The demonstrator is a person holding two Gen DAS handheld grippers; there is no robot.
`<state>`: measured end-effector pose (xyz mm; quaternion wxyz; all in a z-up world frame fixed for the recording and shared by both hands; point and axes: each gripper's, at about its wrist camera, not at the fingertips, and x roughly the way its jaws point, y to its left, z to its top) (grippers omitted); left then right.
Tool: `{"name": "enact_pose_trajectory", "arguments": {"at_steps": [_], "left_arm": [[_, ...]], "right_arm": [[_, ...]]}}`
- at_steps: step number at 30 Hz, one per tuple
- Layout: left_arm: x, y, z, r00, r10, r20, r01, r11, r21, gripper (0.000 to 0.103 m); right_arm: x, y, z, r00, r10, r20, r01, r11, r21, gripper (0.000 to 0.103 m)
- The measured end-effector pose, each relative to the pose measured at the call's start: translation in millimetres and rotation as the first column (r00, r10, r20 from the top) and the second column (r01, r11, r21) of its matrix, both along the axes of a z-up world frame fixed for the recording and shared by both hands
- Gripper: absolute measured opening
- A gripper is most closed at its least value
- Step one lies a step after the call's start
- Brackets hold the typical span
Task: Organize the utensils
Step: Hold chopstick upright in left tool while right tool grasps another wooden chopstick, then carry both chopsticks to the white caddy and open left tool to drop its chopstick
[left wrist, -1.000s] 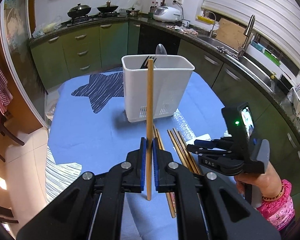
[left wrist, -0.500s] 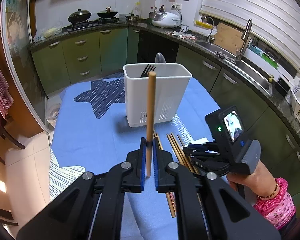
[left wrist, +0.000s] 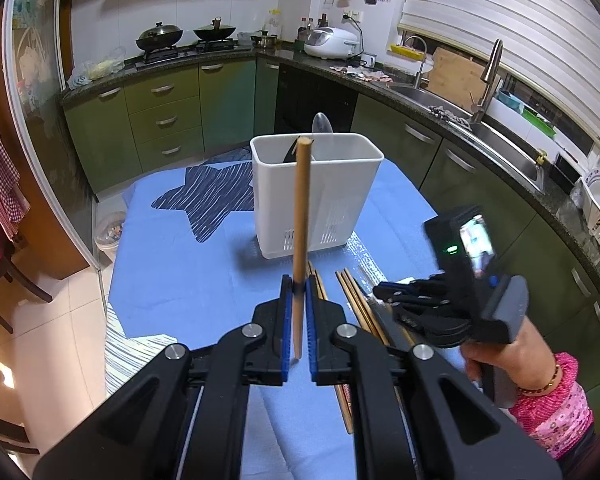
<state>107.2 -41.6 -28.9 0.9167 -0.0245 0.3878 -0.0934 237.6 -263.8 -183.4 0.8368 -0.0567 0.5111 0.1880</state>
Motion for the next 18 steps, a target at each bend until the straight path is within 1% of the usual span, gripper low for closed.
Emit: {"name": "enact_pose_trajectory", "arguments": {"at_steps": [7,12,18], "left_arm": [[-0.8,0.6,3.2,1.000,0.002,0.011,-0.002,1.000,0.005,0.006],[-2.9,-0.7,7.0,1.000,0.001,0.020,-0.001,1.000,0.009,0.006],[-1.7,-2.0,16.7,0.999,-0.003,0.037,0.002,1.000,0.015,0.006]], "right_arm": [[-31.4,-20.1,59.4,0.991,-0.009,0.130,-0.004,0.995,0.100,0.006],[-58.4,-40.2,103.3,0.973,-0.033,0.228,-0.005,0.986,0.164,0.006],[-77.5,-57.0,148.0,0.949,-0.053,0.311,-0.015,0.977,0.213,0.006]]}}
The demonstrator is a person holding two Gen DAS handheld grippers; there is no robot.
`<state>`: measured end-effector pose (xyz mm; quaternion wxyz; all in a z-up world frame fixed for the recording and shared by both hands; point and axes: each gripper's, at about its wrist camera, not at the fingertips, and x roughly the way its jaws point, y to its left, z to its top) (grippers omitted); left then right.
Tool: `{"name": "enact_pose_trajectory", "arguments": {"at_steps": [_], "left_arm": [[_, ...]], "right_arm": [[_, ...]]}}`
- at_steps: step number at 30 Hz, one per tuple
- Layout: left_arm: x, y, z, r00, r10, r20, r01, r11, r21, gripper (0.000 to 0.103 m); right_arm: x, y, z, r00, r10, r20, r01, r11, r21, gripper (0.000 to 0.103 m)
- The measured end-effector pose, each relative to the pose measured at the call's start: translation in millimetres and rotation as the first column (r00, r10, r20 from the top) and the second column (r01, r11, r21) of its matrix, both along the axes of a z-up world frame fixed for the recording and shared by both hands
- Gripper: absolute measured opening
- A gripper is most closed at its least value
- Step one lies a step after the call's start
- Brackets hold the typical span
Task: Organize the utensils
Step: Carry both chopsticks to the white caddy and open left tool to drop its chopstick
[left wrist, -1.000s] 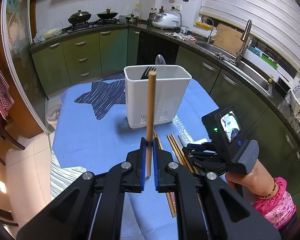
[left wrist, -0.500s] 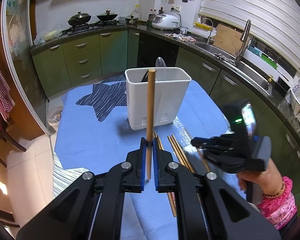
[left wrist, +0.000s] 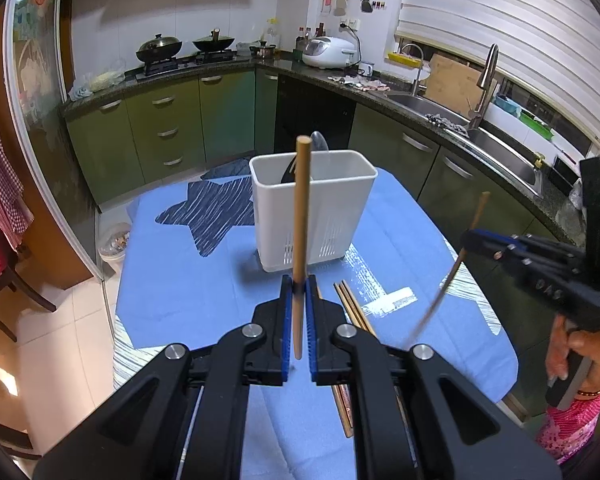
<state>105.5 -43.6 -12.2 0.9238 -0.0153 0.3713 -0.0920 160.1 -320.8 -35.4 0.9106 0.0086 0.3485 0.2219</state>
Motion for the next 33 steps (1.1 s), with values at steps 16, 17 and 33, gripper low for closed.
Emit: {"name": "enact_pose_trajectory", "arguments": {"at_steps": [16,17,33], "left_arm": [[33.0,-6.2,66.4,0.997,-0.031,0.069,0.030,1.000,0.008,0.006],[35.8,-7.1,72.7,0.996,-0.032,0.079,0.031,0.999,0.010,0.006],[92.5,-15.3,131.9,0.979,0.020,0.205,-0.020,1.000,0.000,0.006]], "right_arm": [[23.9,12.9,112.5,0.989,0.027,0.147,-0.030,0.999,0.014,0.006],[26.0,15.4,118.3,0.988,0.029,0.154,-0.032,0.999,0.013,0.006],[99.5,32.5,202.7,0.974,-0.011,0.227,-0.005,0.998,0.067,0.006]]}}
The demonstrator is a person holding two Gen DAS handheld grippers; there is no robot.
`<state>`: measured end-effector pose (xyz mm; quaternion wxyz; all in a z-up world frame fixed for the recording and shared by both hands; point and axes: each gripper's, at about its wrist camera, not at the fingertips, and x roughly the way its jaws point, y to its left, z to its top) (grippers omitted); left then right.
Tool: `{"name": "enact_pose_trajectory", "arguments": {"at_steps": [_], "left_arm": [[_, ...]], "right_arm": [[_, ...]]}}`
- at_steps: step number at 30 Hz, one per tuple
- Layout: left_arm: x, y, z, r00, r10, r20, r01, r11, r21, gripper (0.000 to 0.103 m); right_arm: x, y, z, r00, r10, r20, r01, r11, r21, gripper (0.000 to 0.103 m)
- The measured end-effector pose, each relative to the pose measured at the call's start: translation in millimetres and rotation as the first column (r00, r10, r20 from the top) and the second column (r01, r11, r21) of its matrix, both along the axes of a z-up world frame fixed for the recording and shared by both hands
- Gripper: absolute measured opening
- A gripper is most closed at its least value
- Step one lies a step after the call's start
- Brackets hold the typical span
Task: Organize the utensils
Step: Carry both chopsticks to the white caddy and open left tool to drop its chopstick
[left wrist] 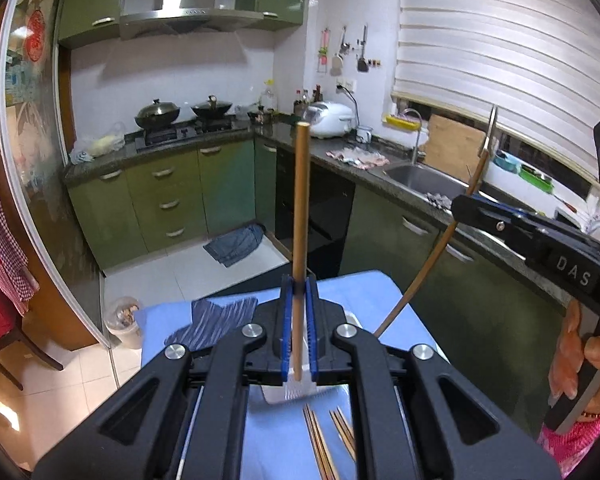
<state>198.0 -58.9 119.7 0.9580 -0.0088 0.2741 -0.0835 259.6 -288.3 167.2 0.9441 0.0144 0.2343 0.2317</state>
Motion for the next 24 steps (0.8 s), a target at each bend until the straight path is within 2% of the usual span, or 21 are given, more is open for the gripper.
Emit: {"name": "enact_pose_trajectory", "arguments": {"at_steps": [5,10,14,19,24], "left_arm": [[22.4,3.3,-7.0,0.999,0.043,0.031,-0.043,0.999,-0.003,0.006],[43.8,1.4,-33.1,0.998,0.050,-0.030,-0.049,0.999,0.017,0.007],[56.1,3.4,-60.6,0.992,0.064,-0.109,-0.059,0.997,0.049,0.007],[57.3,16.0,-79.2,0.986,0.076,-0.148,-0.069,0.996,0.052,0.022],[33.3,26.4,-74.0,0.990,0.068,-0.124,-0.065,0.998,0.026,0.035]], "right_arm": [[38.5,6.8,-12.6,0.999,-0.029,-0.031,0.029,1.000,0.001,0.006],[58.9,8.8,-38.9,0.997,-0.045,-0.066,0.044,0.999,-0.006,0.006],[63.8,8.1,-56.2,0.996,-0.044,-0.082,0.044,0.999,-0.006,0.006],[64.7,11.5,-71.4,0.995,-0.040,-0.094,0.039,0.999,-0.008,0.006],[66.1,17.5,-86.6,0.993,-0.037,-0.108,0.036,0.999,-0.014,0.006]]}}
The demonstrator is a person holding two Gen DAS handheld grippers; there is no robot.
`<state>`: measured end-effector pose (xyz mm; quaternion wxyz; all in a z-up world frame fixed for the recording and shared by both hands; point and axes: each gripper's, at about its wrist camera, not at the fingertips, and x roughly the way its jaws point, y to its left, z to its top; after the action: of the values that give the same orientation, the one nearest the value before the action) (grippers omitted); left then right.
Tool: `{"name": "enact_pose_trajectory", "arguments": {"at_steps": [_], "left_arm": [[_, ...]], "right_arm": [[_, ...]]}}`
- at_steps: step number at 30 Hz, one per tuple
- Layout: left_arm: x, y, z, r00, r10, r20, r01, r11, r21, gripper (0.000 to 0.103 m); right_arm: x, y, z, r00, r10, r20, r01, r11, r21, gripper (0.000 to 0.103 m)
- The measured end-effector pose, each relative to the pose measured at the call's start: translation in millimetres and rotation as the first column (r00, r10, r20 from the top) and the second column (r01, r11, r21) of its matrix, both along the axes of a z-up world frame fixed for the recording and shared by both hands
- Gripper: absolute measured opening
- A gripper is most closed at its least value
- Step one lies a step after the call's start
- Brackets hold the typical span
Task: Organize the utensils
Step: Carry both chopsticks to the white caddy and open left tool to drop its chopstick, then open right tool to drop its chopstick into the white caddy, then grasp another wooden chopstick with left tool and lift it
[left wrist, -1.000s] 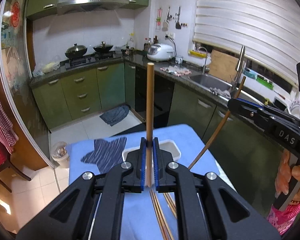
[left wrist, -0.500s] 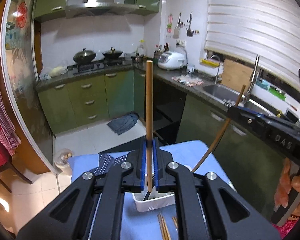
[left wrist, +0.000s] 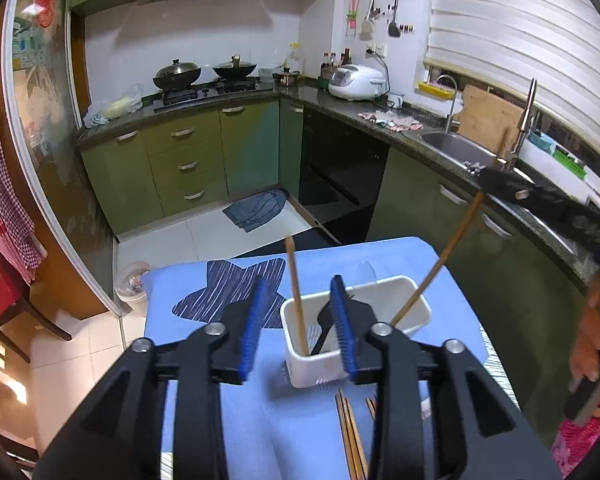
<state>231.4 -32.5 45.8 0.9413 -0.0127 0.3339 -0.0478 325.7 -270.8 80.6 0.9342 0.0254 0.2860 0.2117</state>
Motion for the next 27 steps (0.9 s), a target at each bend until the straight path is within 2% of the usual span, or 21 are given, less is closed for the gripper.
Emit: {"name": "enact_pose_trajectory", "arguments": {"at_steps": [6,10,14,17,19,21,24,27], "left_arm": [[-33.6,5.4,-9.4,0.999,-0.036,-0.026,0.035,0.999,-0.008,0.041],[-46.8,4.4,-23.4,0.996,-0.056,-0.065,0.055,0.998,-0.009,0.041],[-56.8,-5.6,-49.2,0.988,-0.080,-0.130,0.080,0.997,-0.006,0.042],[-56.9,-17.5,-75.9,0.975,-0.098,-0.201,0.097,0.995,-0.018,0.042],[-54.9,-24.9,-100.7,0.958,-0.109,-0.264,0.104,0.994,-0.032,0.042],[-51.4,-29.5,-122.9,0.943,-0.108,-0.314,0.103,0.994,-0.034,0.042],[-45.2,-34.6,-156.0,0.917,-0.095,-0.386,0.087,0.996,-0.037,0.036],[-38.0,-41.6,-180.8,0.898,-0.079,-0.433,0.076,0.997,-0.024,0.036]], "right_arm": [[-0.6,9.6,-22.6,0.999,0.013,-0.034,-0.013,1.000,-0.016,0.007],[-10.4,8.1,-23.1,0.999,0.020,-0.027,-0.021,1.000,-0.011,0.007],[-35.9,0.0,-16.1,1.000,0.027,0.003,-0.027,1.000,-0.002,0.014],[-63.1,-14.2,-22.5,1.000,0.028,0.013,-0.028,1.000,-0.004,0.015],[-80.0,-25.0,-37.0,1.000,0.025,-0.004,-0.025,1.000,-0.013,0.018],[-93.3,-35.3,-54.7,1.000,0.014,-0.022,-0.014,1.000,-0.026,0.026],[-108.4,-49.2,-90.3,0.997,-0.007,-0.073,0.003,0.998,-0.061,0.027],[-118.8,-55.7,-136.5,0.988,-0.012,-0.156,-0.003,0.995,-0.096,0.027]]}}
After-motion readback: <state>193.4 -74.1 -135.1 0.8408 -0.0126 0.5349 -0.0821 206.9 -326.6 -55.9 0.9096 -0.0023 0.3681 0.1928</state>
